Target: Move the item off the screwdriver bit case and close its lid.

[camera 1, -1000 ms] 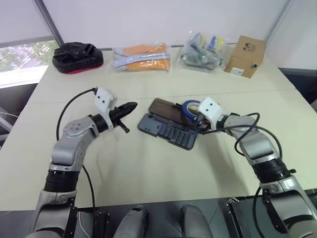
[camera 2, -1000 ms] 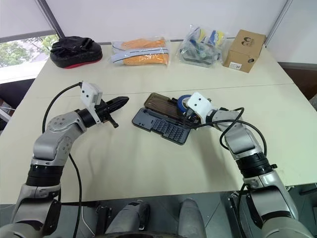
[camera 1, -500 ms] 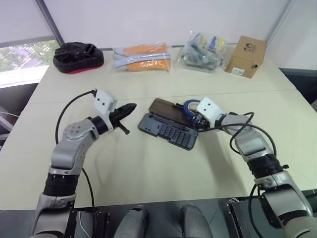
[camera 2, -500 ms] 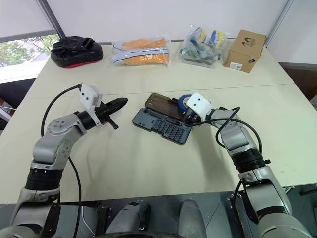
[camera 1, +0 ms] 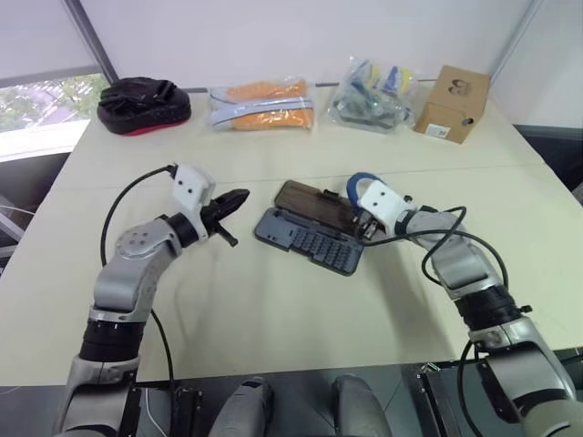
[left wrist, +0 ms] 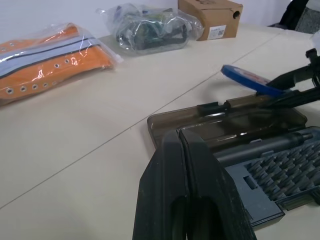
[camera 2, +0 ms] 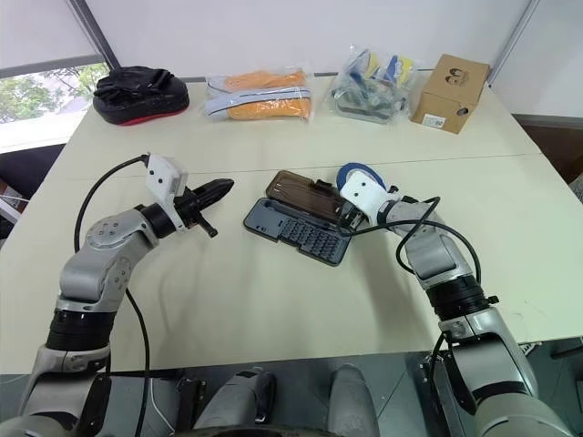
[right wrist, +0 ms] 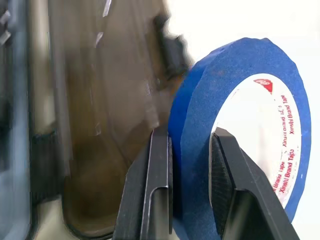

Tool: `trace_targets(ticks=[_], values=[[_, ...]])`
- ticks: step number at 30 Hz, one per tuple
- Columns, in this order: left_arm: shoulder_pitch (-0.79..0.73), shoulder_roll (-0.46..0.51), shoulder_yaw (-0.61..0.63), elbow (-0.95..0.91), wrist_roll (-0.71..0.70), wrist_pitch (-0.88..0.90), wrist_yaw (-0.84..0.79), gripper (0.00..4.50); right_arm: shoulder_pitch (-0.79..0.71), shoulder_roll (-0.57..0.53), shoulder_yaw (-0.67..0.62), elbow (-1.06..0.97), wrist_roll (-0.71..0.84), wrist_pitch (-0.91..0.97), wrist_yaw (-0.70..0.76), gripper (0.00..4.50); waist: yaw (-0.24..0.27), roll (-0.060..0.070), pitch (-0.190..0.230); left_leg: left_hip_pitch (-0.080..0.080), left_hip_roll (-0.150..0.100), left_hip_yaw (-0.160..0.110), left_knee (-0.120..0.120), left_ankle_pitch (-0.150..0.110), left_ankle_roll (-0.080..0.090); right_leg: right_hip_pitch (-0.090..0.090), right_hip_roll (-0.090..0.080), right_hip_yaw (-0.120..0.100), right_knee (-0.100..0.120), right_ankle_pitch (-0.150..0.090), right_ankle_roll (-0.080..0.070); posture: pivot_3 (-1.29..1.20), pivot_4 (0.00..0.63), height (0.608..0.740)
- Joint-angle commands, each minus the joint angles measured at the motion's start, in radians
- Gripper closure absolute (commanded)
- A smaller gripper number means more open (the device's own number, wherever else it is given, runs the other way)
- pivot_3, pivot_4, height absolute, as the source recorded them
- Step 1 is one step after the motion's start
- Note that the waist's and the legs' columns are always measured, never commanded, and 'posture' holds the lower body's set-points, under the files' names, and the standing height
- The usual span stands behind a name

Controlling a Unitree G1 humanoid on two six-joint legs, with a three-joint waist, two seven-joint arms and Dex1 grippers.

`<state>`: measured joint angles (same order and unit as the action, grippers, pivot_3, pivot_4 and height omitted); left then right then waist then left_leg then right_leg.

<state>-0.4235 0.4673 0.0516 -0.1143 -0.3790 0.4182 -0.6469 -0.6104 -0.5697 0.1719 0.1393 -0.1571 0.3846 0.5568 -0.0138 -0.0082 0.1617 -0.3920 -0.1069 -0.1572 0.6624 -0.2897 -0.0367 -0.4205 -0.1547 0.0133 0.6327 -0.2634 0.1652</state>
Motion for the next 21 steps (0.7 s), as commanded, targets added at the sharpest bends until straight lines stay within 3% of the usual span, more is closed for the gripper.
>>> trace_targets(ticks=[1,7,13,21], values=[[0.003,0.001,0.011,-0.036,0.006,-0.024,0.004,4.50,-0.044,-0.028,-0.156,-0.097,-0.007,0.026,-0.125,4.08,0.002,0.000,0.000,0.000,0.000,0.000,0.000,0.000,0.000,0.000,0.000,0.000,0.000,0.000,0.000,0.00,0.150,0.740],[0.008,-0.006,0.002,-0.022,0.011,-0.036,0.005,4.50,-0.022,-0.084,-0.310,-0.128,-0.071,0.143,-0.302,4.08,0.003,0.000,0.000,0.000,0.000,0.000,0.000,0.000,0.000,0.000,0.000,0.000,0.000,0.000,0.000,0.00,0.150,0.740],[-0.011,-0.023,-0.009,0.004,0.025,-0.043,0.004,4.50,-0.050,-0.077,-0.442,0.097,-0.122,0.318,-0.578,4.08,0.001,0.000,0.000,0.000,0.000,0.002,0.000,0.000,0.000,0.000,0.000,0.001,0.000,0.000,0.000,0.00,0.150,0.740],[-0.012,-0.031,-0.012,0.002,0.034,-0.043,0.000,4.50,-0.086,-0.044,-0.506,0.220,-0.060,0.389,-0.676,4.08,-0.010,0.001,0.000,0.000,0.000,0.014,-0.001,0.000,0.000,-0.004,0.000,0.008,0.001,0.000,0.000,0.00,0.150,0.740]])
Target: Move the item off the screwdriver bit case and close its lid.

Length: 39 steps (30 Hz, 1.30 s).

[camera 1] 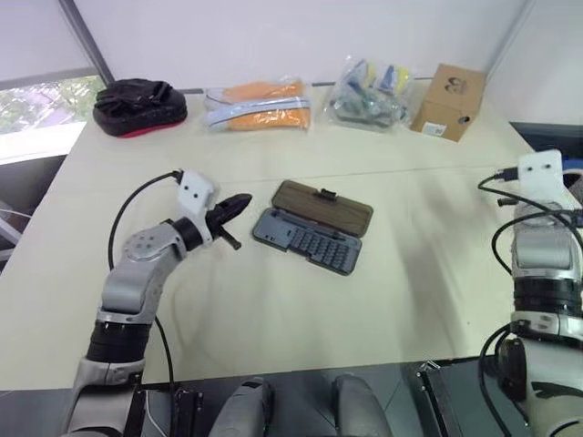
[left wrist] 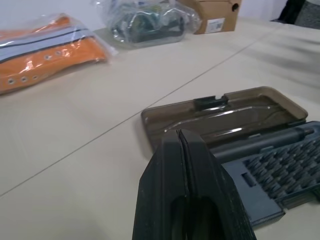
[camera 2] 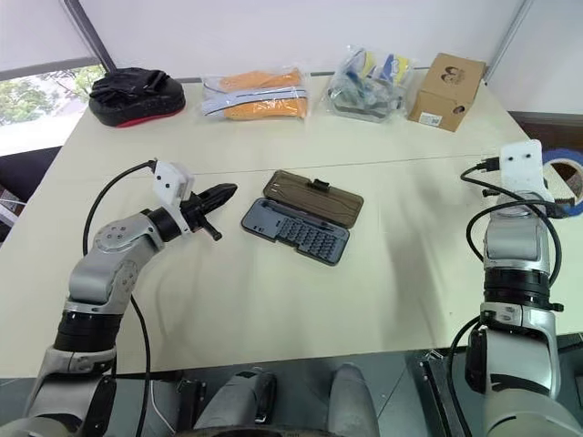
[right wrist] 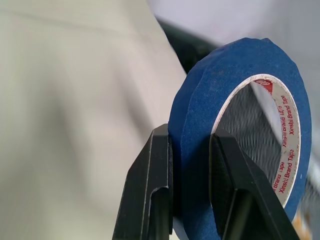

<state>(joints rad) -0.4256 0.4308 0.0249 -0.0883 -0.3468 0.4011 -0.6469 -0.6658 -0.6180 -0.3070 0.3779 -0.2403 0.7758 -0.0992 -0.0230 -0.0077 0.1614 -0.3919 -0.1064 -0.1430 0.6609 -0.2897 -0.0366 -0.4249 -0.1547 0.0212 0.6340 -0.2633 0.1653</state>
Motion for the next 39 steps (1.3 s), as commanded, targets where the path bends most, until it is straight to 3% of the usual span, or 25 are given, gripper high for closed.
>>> trace_targets(ticks=[1,8,12,16,21,27,31,39], values=[[-0.008,0.006,0.015,-0.026,0.002,-0.025,0.000,4.50,-0.028,0.010,-0.033,-0.017,0.036,0.000,-0.017,4.08,-0.001,0.000,0.000,0.000,0.000,0.000,0.000,0.000,0.000,0.000,0.000,0.000,0.000,0.000,0.000,0.00,0.150,0.740],[-0.003,0.007,0.019,-0.029,0.003,-0.023,0.003,4.50,-0.009,0.061,-0.064,-0.037,0.124,0.063,0.015,4.08,0.005,0.000,0.000,0.000,0.000,0.000,0.000,0.000,0.000,0.000,0.000,0.001,0.000,0.000,0.000,0.00,0.150,0.740],[-0.006,0.005,0.019,-0.026,0.002,-0.021,0.004,4.50,-0.004,0.071,-0.070,-0.059,0.153,0.100,0.017,2.25,0.005,0.000,0.000,0.000,0.000,0.000,0.000,0.000,0.000,0.000,0.000,0.001,0.000,0.000,0.000,0.00,0.150,0.740],[-0.009,0.003,0.017,-0.021,0.004,-0.022,0.005,4.50,0.000,0.062,-0.073,-0.090,0.171,0.119,0.029,0.08,0.004,0.000,0.000,0.000,0.000,0.000,0.000,0.000,0.000,0.000,0.000,0.001,0.000,0.000,0.000,0.00,0.150,0.740],[-0.013,0.001,0.016,-0.014,0.005,-0.024,0.003,4.50,0.012,0.030,-0.047,-0.163,0.186,0.086,0.076,0.08,0.005,0.000,0.000,0.000,0.000,0.000,0.000,0.000,0.000,0.000,0.000,0.001,0.000,0.000,0.000,0.00,0.150,0.740],[-0.011,-0.001,0.016,-0.017,0.002,-0.022,0.001,4.50,-0.001,-0.006,0.050,-0.442,0.248,0.138,0.243,0.08,0.001,0.000,0.000,0.000,0.000,0.000,0.000,0.000,0.000,0.000,0.001,0.001,0.001,0.000,0.000,0.00,0.150,0.740],[-0.019,-0.004,0.013,-0.008,0.004,-0.023,-0.001,4.50,-0.084,0.063,0.083,-0.552,0.374,0.215,0.351,0.08,0.002,0.000,0.000,0.000,0.001,0.000,0.000,0.000,0.000,-0.001,0.001,0.001,0.001,0.000,0.000,0.00,0.150,0.740],[-0.034,-0.009,0.007,0.004,0.009,-0.029,-0.004,4.50,-0.106,0.075,0.251,-0.532,0.479,0.207,0.559,0.08,0.011,0.000,0.000,-0.001,0.000,-0.001,0.002,0.000,0.000,0.000,-0.001,0.000,0.000,0.000,0.001,0.00,0.150,0.740]])
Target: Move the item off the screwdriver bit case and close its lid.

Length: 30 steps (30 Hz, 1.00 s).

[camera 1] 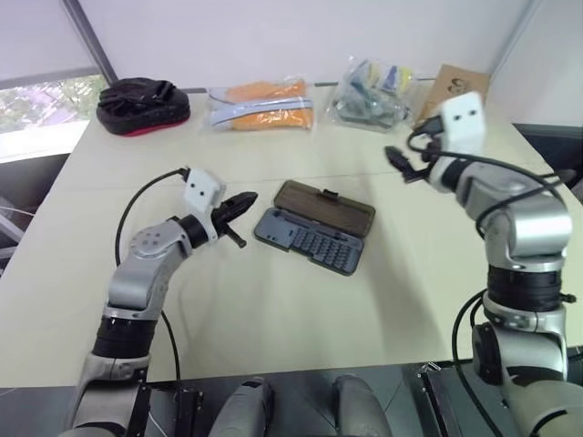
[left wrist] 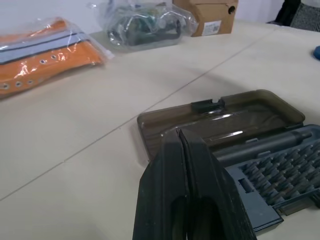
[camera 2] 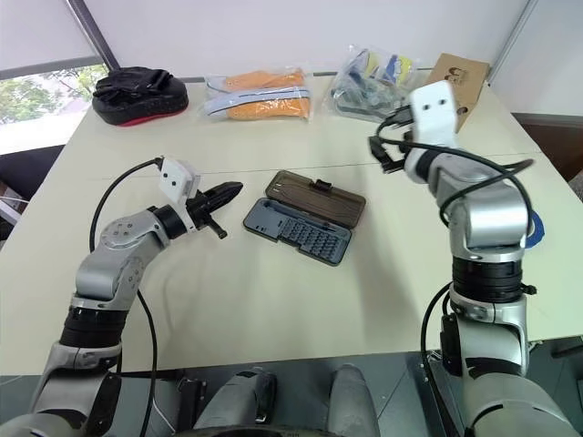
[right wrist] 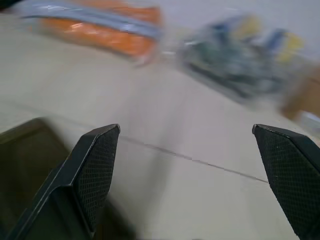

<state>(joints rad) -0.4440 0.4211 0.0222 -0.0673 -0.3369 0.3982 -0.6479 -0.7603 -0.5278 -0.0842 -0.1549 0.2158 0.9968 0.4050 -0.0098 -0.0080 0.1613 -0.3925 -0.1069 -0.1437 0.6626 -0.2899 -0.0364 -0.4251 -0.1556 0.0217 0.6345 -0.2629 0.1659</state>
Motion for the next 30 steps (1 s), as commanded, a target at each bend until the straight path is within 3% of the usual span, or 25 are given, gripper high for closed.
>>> trace_targets(ticks=[1,10,16,30], values=[[-0.013,0.000,0.010,-0.019,-0.001,-0.026,-0.002,4.50,-0.007,-0.022,0.056,0.013,0.013,-0.030,0.070,0.08,-0.004,0.000,0.000,0.000,0.000,0.000,0.000,0.000,0.000,0.000,0.000,0.000,0.000,0.000,0.000,0.00,0.150,0.740],[0.019,0.003,0.019,-0.058,-0.001,-0.019,0.018,4.50,0.050,0.022,0.142,0.177,-0.051,-0.126,0.053,0.08,-0.008,0.000,0.000,0.000,0.001,0.000,0.000,0.000,0.000,-0.001,0.000,0.000,0.000,0.000,0.000,0.00,0.150,0.740],[0.038,0.007,0.022,-0.080,-0.002,-0.013,0.030,4.50,0.077,0.079,0.116,0.221,-0.073,-0.089,-0.037,0.08,-0.009,0.000,0.000,0.000,0.001,0.000,0.000,0.000,0.000,-0.001,0.000,0.000,0.000,0.000,0.000,0.00,0.150,0.740],[0.047,0.000,0.010,-0.087,-0.001,-0.015,0.042,4.50,0.118,0.166,-0.009,0.035,-0.023,0.262,-0.170,0.08,-0.008,0.000,0.000,0.000,0.001,-0.002,-0.001,0.000,0.000,-0.001,0.001,0.000,0.001,0.000,0.000,0.00,0.150,0.740]])
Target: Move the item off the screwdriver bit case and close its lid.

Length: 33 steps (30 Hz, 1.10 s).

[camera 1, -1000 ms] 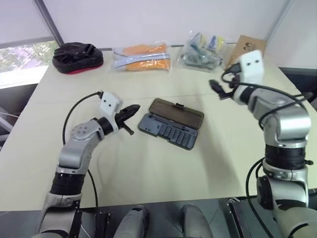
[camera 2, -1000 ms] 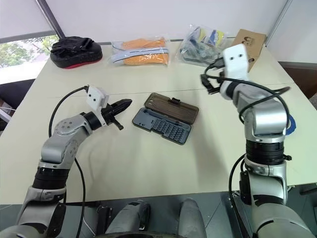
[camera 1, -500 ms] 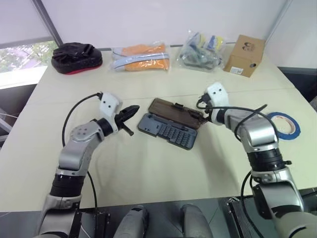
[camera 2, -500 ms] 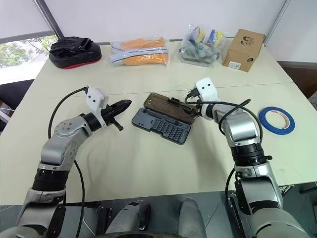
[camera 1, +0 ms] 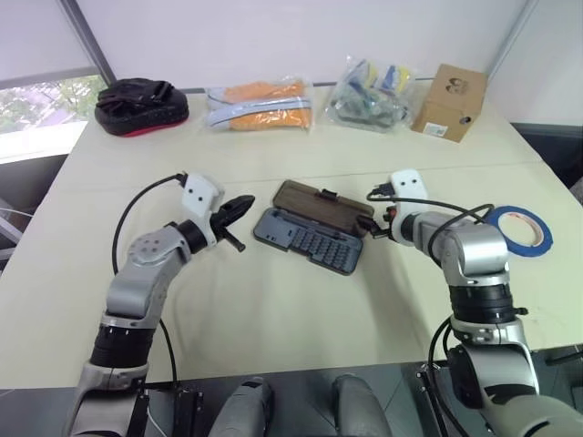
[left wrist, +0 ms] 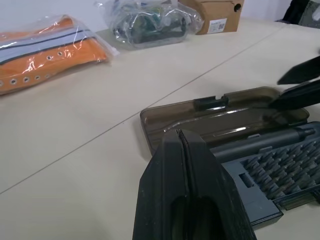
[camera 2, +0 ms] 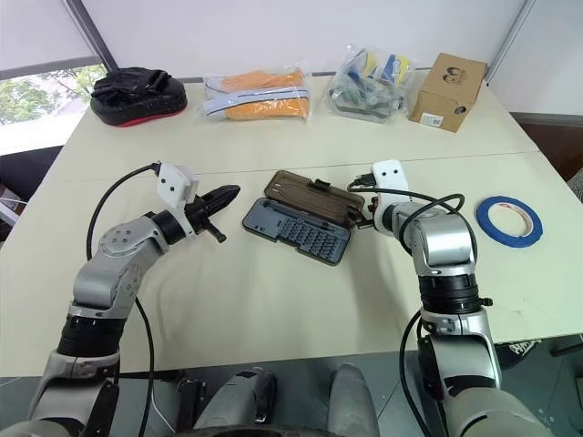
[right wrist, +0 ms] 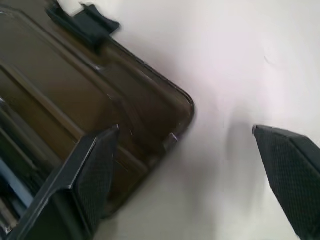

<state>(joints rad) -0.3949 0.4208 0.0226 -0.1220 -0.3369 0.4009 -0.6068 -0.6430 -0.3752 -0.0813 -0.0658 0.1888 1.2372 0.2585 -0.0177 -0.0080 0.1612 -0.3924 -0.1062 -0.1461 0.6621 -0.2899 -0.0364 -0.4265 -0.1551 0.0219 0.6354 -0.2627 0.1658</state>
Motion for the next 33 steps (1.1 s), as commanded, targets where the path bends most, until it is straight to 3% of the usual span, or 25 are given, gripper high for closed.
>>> trace_targets(ticks=[1,14,17,24,33], values=[[-0.003,-0.001,0.007,-0.031,0.000,-0.019,0.000,4.50,0.003,0.018,-0.006,-0.052,-0.003,0.020,-0.032,0.08,0.000,0.000,0.000,0.000,0.000,0.000,0.000,0.000,0.000,0.000,0.000,0.000,0.000,0.000,0.000,0.00,0.150,0.740],[-0.005,-0.002,0.001,-0.033,0.003,-0.018,0.001,4.50,-0.030,0.066,0.034,0.024,-0.039,-0.025,-0.097,0.08,-0.002,0.000,0.000,0.000,0.000,0.001,0.000,0.000,0.000,0.000,0.000,0.000,0.001,0.000,0.000,0.00,0.150,0.740],[-0.002,0.001,0.005,-0.035,0.003,-0.017,0.003,4.50,-0.038,0.069,0.034,0.041,-0.040,-0.024,-0.102,0.87,-0.002,0.000,0.000,0.000,0.000,0.001,0.000,0.000,0.000,0.000,0.000,0.000,0.001,0.000,0.000,0.00,0.150,0.740],[0.016,0.009,0.017,-0.053,0.002,-0.014,0.012,4.50,-0.024,0.054,0.046,0.034,-0.036,-0.010,-0.091,4.38,-0.002,0.000,-0.001,0.001,0.000,0.000,0.000,0.000,0.000,0.000,0.000,0.000,0.001,0.000,0.000,0.00,0.150,0.740],[0.013,0.015,0.026,-0.053,0.000,-0.013,0.021,4.50,-0.032,0.048,0.077,0.038,-0.033,0.007,-0.077,4.45,-0.001,0.000,-0.001,0.001,0.000,0.001,0.000,0.000,0.000,0.000,0.000,0.000,0.001,0.000,0.000,0.00,0.150,0.740]])
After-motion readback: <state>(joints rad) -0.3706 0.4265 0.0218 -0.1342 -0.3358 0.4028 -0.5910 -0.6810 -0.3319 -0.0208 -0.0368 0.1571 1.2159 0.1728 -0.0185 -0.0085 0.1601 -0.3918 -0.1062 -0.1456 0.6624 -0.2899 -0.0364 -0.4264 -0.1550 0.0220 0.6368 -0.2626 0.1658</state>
